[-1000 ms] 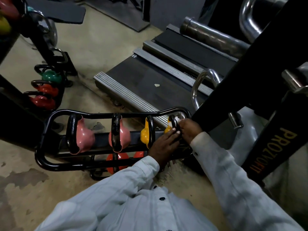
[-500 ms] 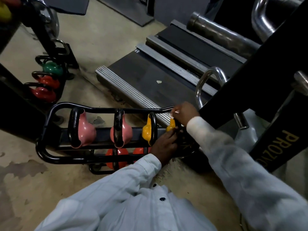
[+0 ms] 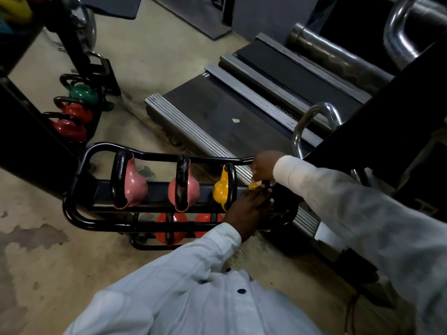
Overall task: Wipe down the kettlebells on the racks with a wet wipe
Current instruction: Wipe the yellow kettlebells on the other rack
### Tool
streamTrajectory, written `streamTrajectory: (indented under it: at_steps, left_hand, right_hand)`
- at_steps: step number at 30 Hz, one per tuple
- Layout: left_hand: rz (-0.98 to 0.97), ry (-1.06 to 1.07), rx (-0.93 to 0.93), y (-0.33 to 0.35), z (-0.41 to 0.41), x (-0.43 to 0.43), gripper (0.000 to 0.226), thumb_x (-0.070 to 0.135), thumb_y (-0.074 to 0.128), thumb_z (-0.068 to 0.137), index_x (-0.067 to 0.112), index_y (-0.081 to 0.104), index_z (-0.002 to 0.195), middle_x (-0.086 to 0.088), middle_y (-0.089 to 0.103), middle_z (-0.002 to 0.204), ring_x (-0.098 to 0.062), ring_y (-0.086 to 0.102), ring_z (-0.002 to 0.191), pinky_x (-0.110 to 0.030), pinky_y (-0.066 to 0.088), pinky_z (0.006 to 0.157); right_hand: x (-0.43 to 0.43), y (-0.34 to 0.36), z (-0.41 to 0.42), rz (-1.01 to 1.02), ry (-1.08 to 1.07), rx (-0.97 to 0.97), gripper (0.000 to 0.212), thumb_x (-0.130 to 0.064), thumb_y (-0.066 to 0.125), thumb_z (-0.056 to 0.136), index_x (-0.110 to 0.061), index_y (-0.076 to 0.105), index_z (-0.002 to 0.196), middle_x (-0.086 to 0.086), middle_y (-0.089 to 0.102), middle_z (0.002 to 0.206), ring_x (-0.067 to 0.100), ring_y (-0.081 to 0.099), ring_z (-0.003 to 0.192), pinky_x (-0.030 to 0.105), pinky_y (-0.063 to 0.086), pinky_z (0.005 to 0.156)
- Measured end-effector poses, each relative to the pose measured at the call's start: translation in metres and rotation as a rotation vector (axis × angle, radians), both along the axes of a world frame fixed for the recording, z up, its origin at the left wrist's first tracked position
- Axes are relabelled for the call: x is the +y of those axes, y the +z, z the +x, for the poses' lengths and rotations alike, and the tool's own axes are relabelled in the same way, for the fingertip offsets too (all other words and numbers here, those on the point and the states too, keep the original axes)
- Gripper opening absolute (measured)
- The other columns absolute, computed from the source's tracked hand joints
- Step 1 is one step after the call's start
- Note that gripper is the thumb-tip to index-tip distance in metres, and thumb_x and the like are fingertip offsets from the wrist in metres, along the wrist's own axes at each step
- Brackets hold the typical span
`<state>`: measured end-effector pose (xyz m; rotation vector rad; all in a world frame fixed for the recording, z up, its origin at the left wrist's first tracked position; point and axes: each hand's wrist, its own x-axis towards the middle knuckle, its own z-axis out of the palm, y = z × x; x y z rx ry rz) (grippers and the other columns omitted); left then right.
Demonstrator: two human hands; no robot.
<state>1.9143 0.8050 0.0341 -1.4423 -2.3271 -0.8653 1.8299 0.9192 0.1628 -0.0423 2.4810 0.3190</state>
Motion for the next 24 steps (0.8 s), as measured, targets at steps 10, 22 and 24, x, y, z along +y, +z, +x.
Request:
streamTrajectory:
  at_steps: [10, 22, 24]
  left_hand:
    - [0.229, 0.07, -0.069, 0.058, -0.04, 0.0, 0.028, 0.019, 0.061, 0.073, 0.009, 0.072, 0.096, -0.012, 0.07, 0.103, -0.031, 0.066, 0.087, -0.036, 0.053, 0.075]
    - [-0.363, 0.028, -0.958, 0.078, -0.139, 0.041, 0.02, 0.026, 0.072, 0.085, 0.019, 0.076, 0.103, -0.006, 0.075, 0.1, -0.018, 0.068, 0.096, -0.02, 0.046, 0.074]
    - [-0.328, 0.043, -0.982, 0.072, -0.141, 0.042, 0.018, 0.02, 0.073, 0.083, 0.02, 0.077, 0.1, -0.006, 0.075, 0.096, -0.017, 0.069, 0.092, -0.024, 0.052, 0.08]
  right_hand:
    - [0.03, -0.054, 0.075, -1.183, -1.041, 0.759, 0.032, 0.0, 0.079, 0.076, -0.016, 0.051, 0.075, 0.005, 0.059, 0.08, 0.01, 0.053, 0.074, 0.019, 0.044, 0.069]
    - [-0.004, -0.076, 0.085, -0.506, -0.801, 0.947, 0.026, -0.041, 0.051, 0.083, -0.022, 0.057, 0.1, -0.001, 0.053, 0.101, 0.02, 0.053, 0.093, 0.027, 0.04, 0.081]
    - [-0.007, -0.081, 0.08, -0.27, -0.692, 0.928, 0.029, -0.043, 0.053, 0.078, -0.026, 0.055, 0.101, 0.001, 0.054, 0.105, 0.026, 0.053, 0.095, 0.036, 0.044, 0.079]
